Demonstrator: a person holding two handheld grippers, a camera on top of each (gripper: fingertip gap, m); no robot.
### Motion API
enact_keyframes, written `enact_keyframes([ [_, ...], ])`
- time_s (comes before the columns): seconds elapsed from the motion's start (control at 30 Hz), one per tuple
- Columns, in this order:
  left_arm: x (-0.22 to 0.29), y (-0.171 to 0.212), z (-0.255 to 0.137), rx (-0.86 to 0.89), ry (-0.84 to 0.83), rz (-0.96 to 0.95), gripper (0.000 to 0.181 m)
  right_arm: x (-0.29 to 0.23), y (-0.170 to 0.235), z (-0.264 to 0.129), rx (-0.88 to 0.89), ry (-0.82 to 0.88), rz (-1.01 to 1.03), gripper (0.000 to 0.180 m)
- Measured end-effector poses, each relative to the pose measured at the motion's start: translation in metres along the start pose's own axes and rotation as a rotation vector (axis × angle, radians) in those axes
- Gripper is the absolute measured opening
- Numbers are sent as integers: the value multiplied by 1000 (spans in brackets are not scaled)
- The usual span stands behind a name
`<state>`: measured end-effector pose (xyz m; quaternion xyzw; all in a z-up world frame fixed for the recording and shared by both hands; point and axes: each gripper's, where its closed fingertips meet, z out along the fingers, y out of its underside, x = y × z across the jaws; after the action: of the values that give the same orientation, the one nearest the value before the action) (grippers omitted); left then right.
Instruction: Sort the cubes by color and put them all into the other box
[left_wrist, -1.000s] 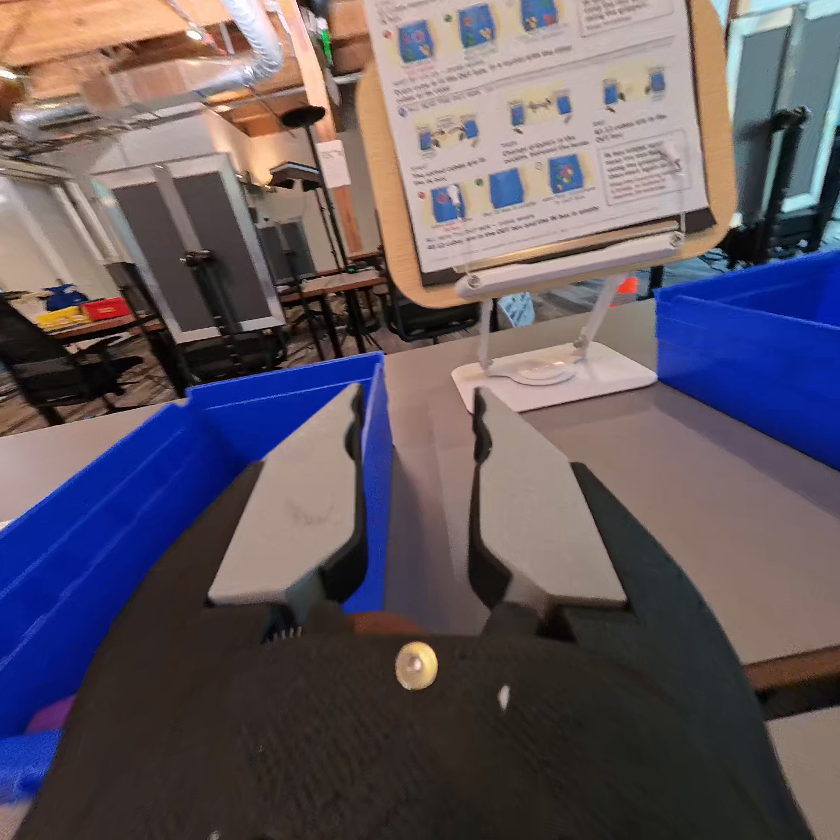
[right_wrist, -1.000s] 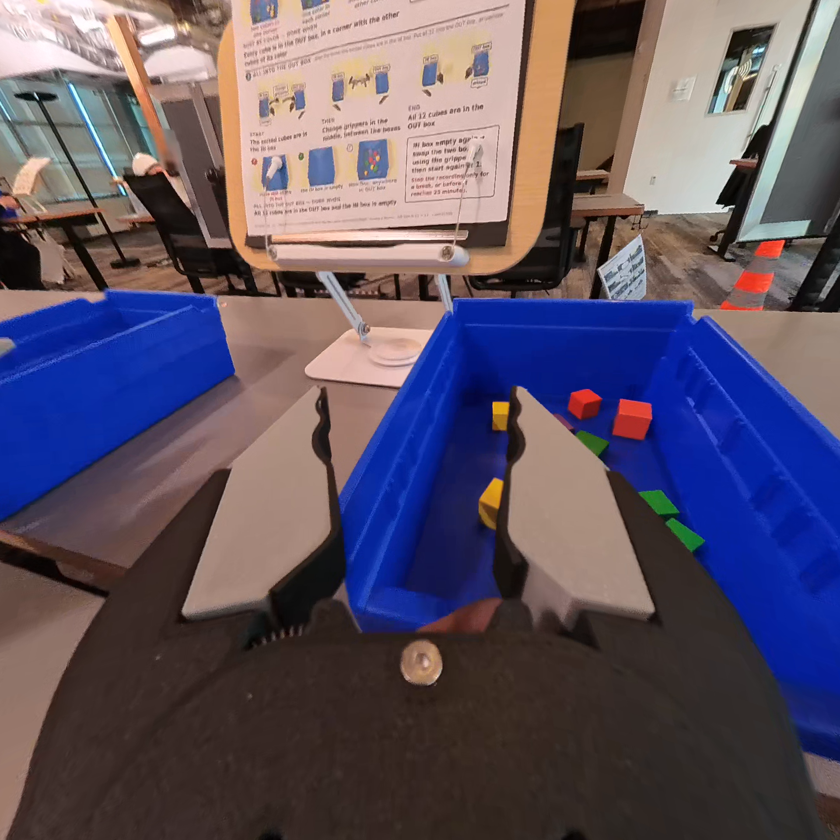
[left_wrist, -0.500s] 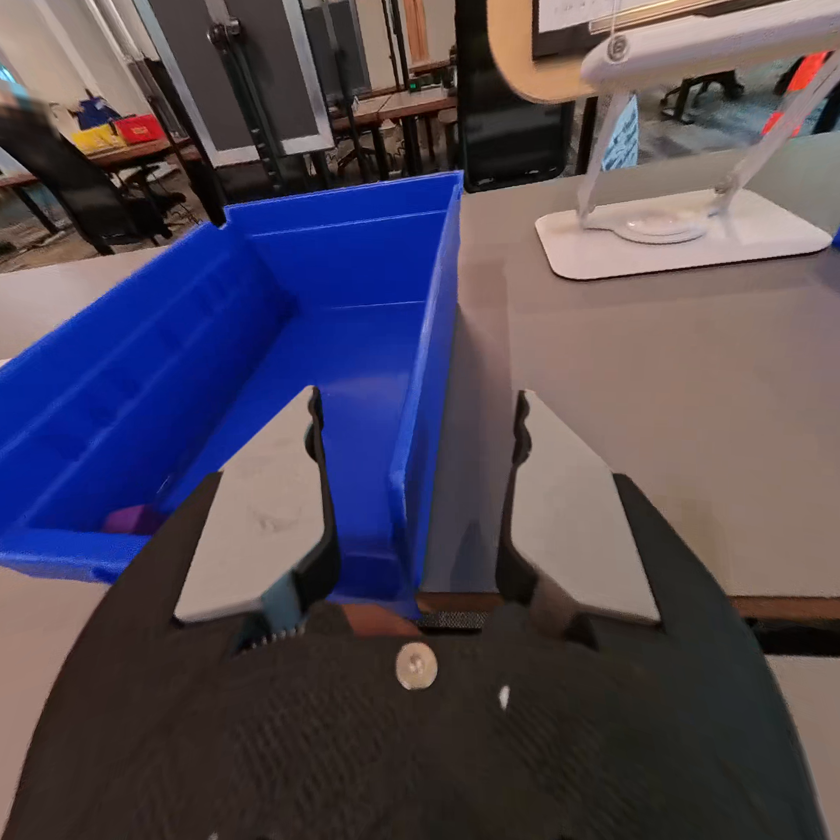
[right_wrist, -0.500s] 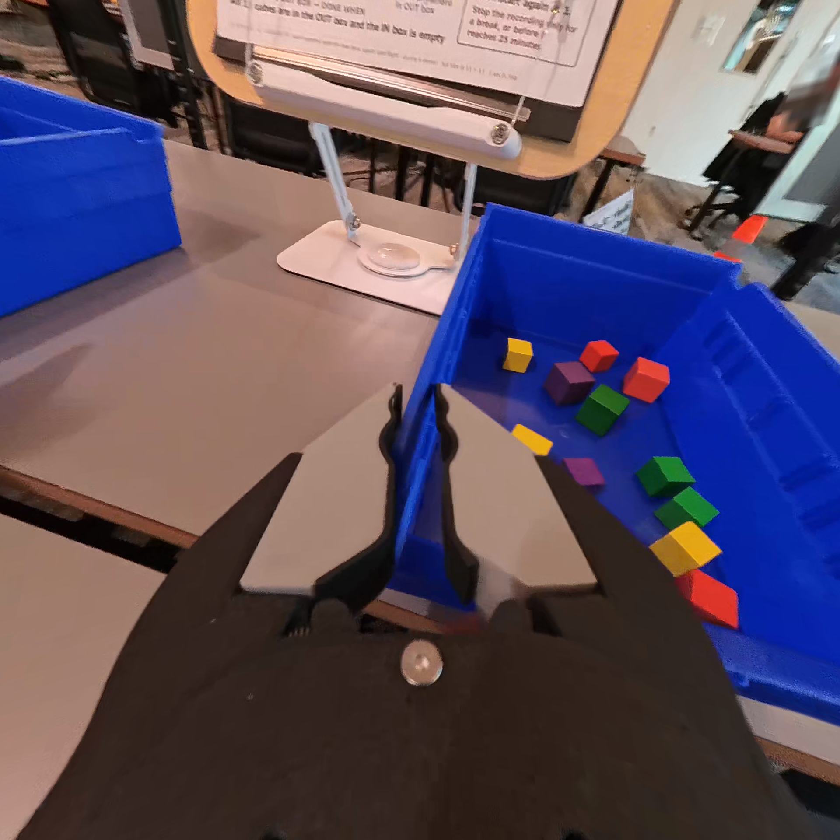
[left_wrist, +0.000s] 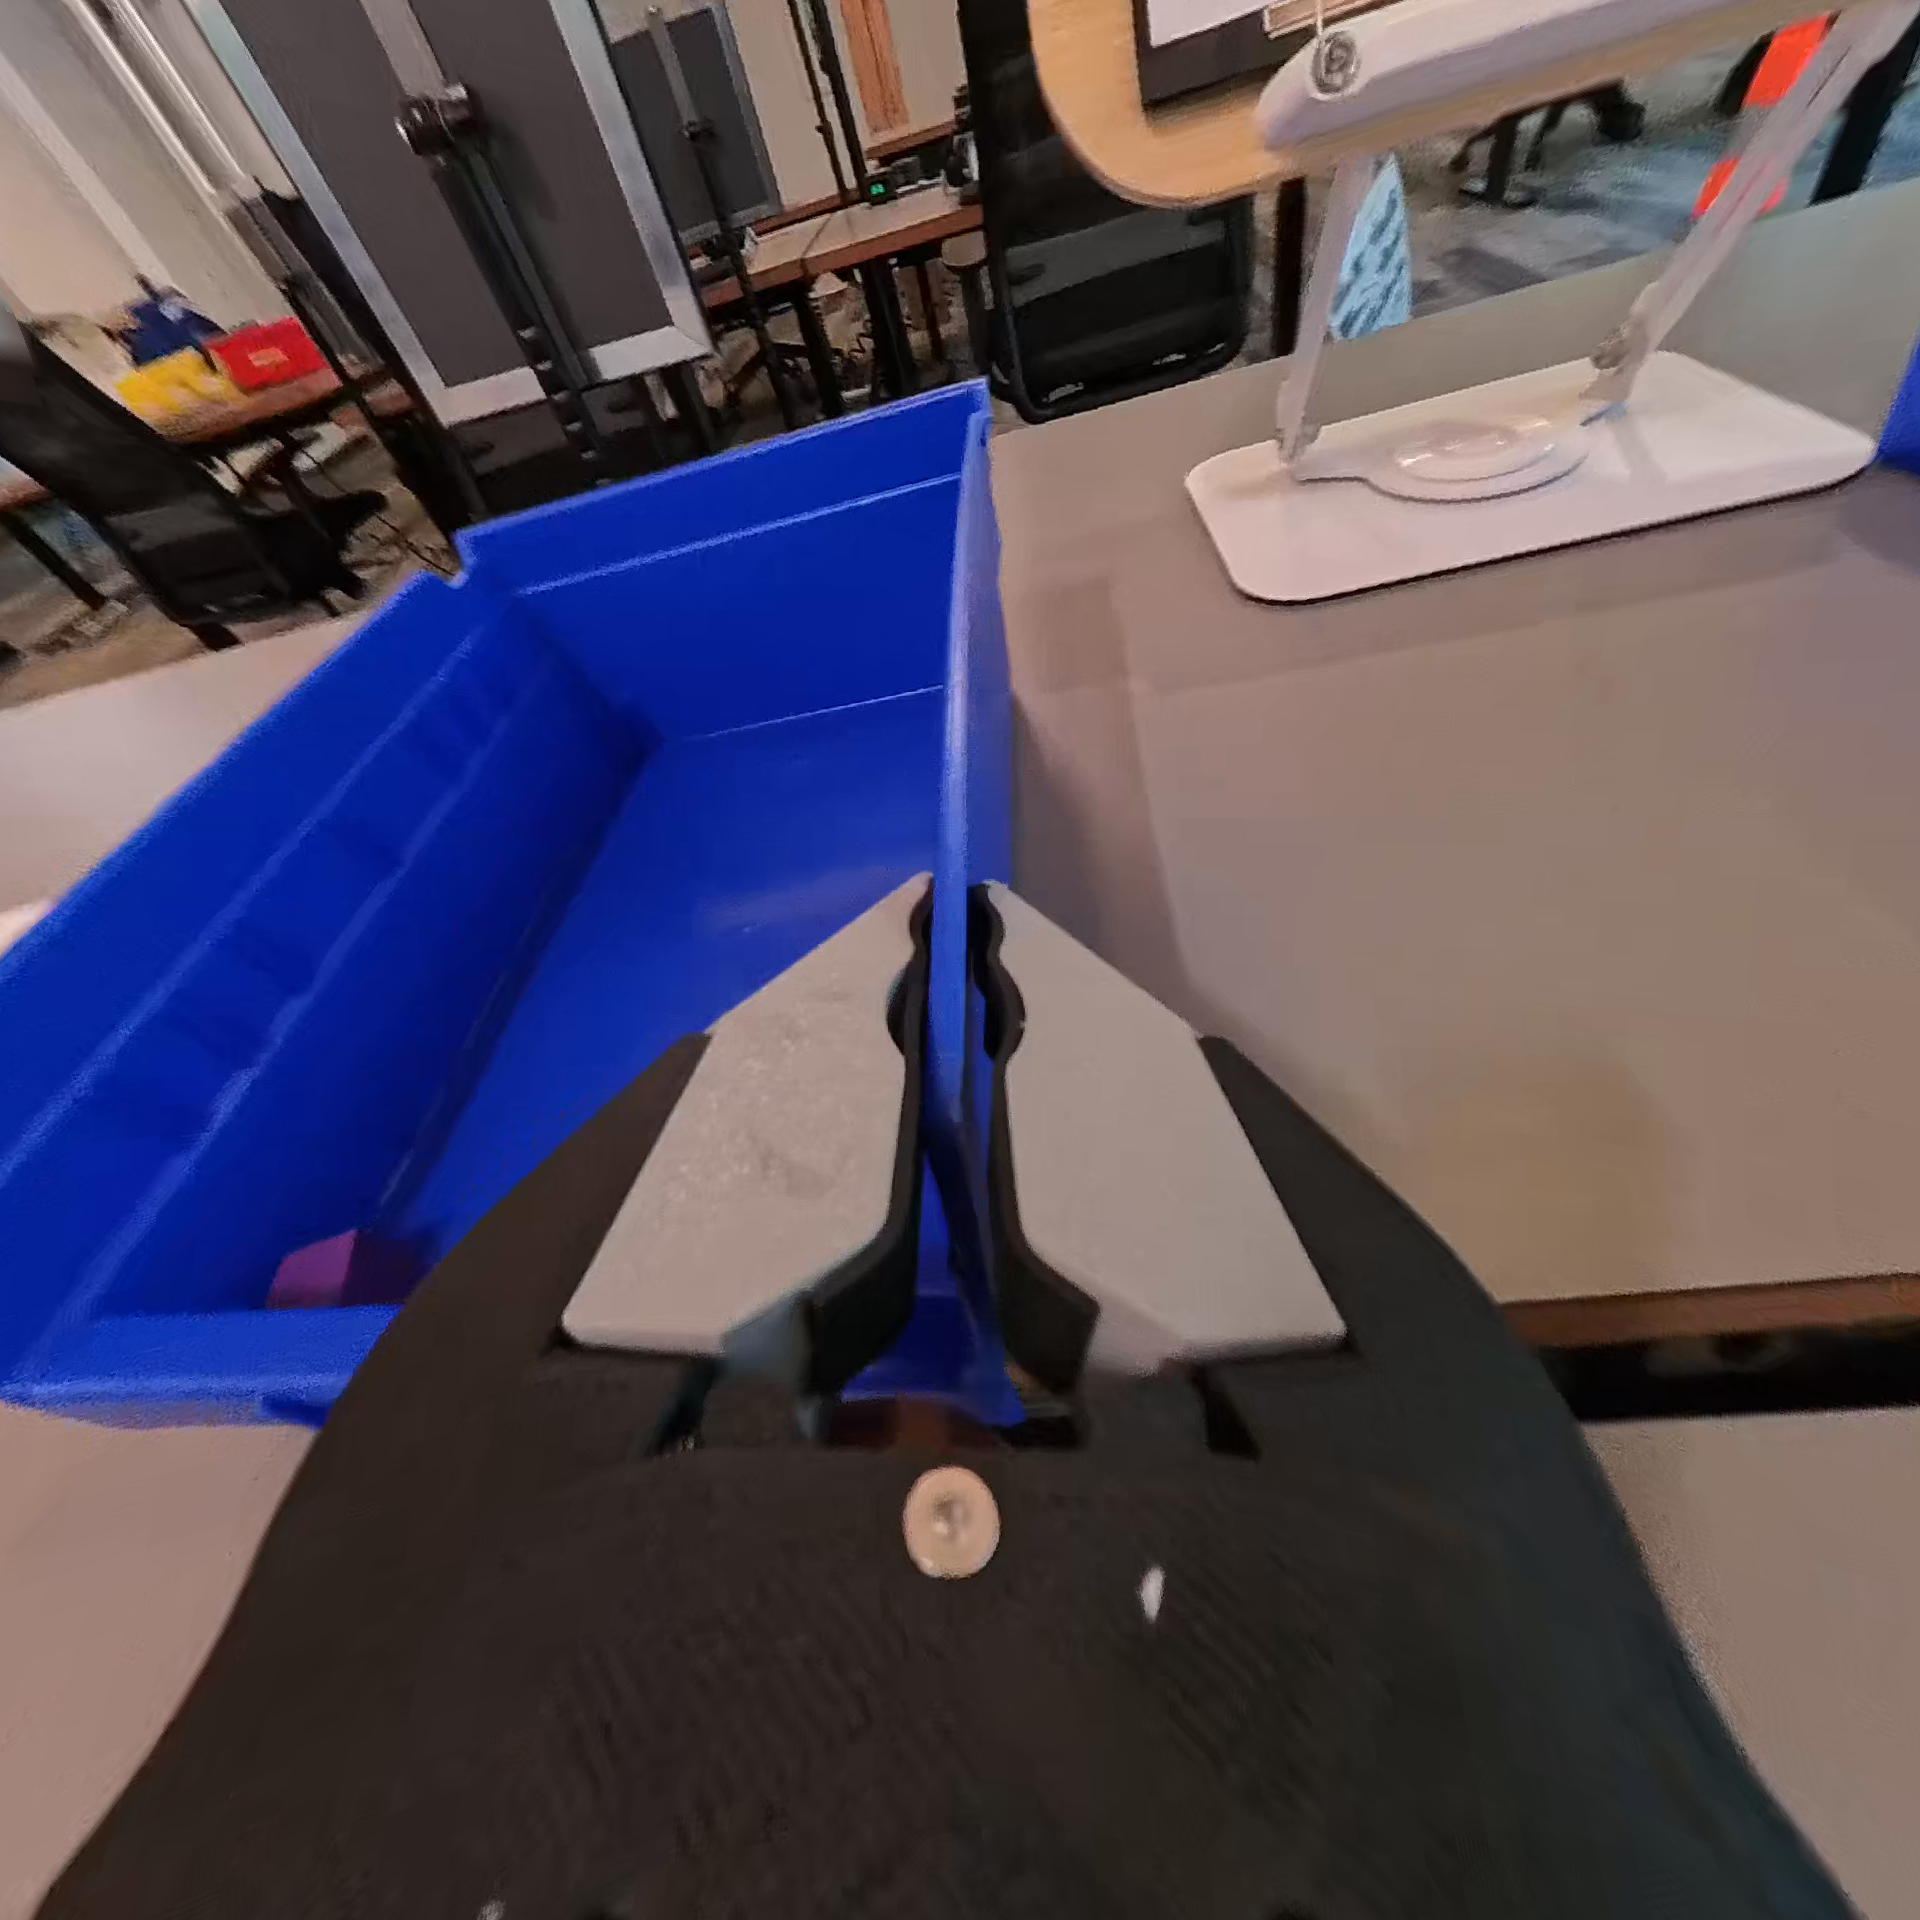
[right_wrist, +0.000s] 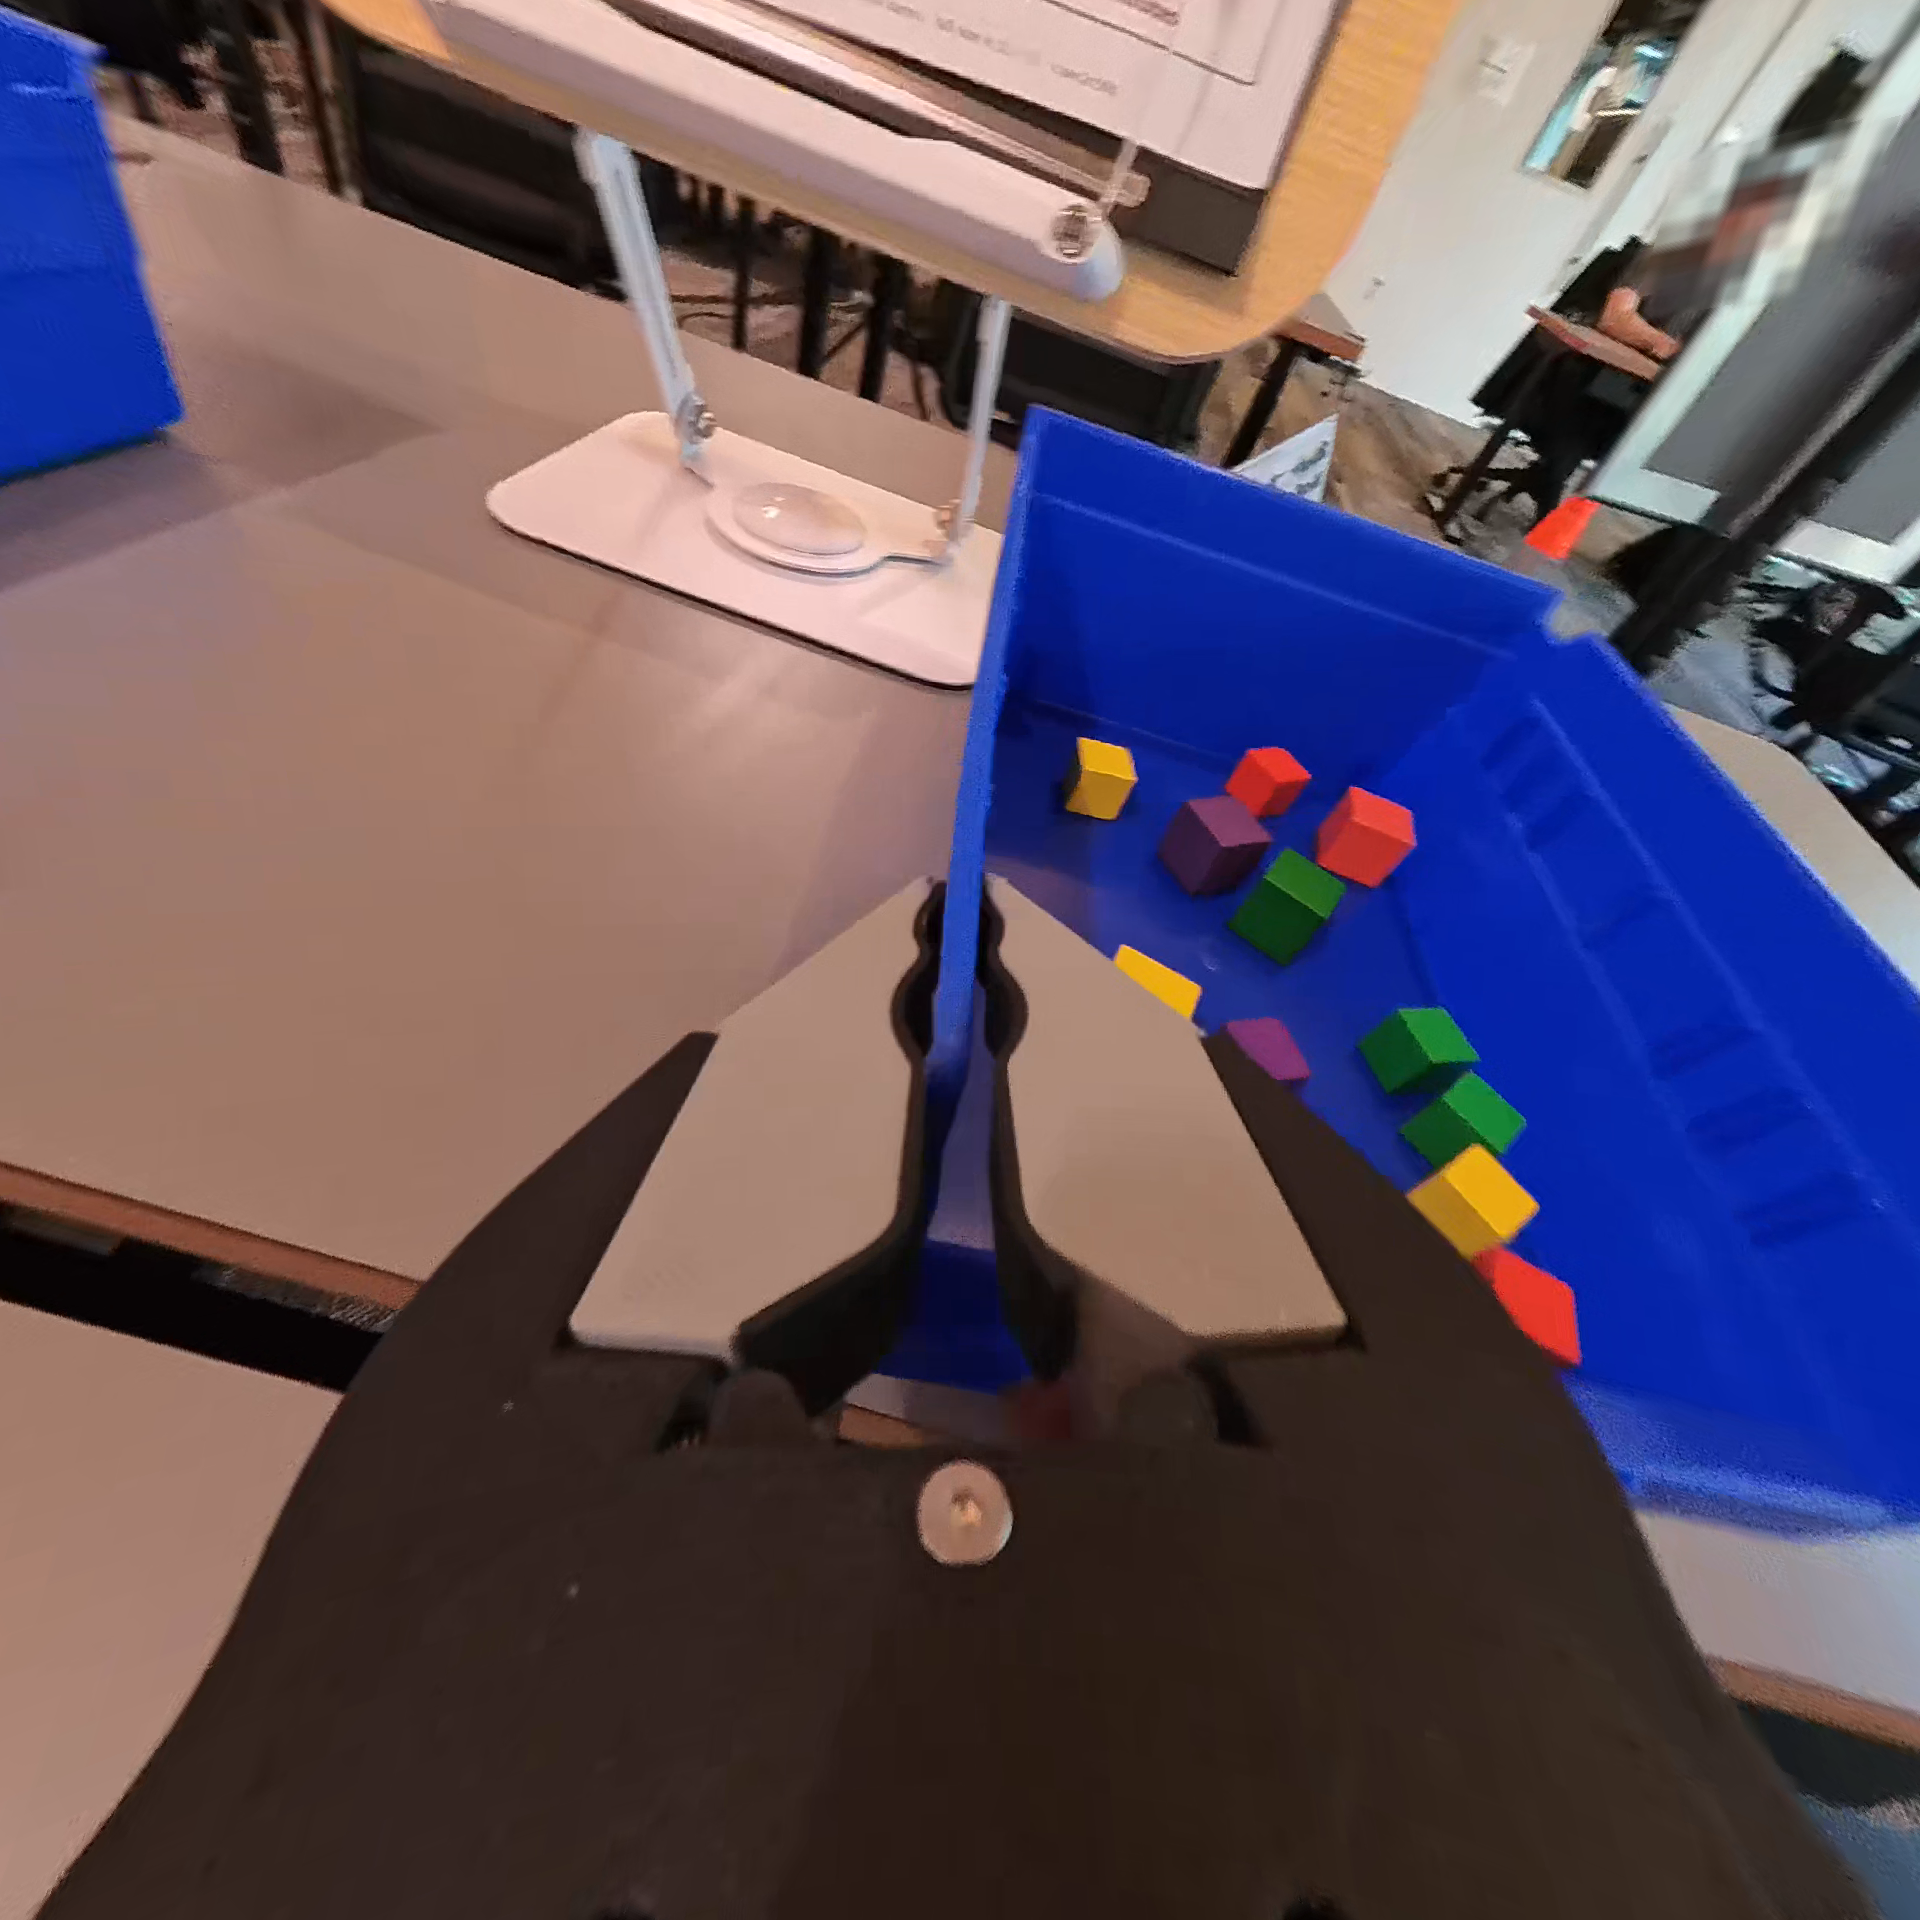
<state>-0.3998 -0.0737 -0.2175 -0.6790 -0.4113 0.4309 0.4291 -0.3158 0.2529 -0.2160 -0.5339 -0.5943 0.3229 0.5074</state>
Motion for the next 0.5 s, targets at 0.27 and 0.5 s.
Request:
enact_keyframes([
  [0.27, -3, 7, -22, -23, 1, -45, 26, 13, 5, -4, 8, 35, 25, 1],
  [0.5, -12, 16, -19, -59, -26, 8, 54, 13, 3, -5, 31, 17, 51, 2],
])
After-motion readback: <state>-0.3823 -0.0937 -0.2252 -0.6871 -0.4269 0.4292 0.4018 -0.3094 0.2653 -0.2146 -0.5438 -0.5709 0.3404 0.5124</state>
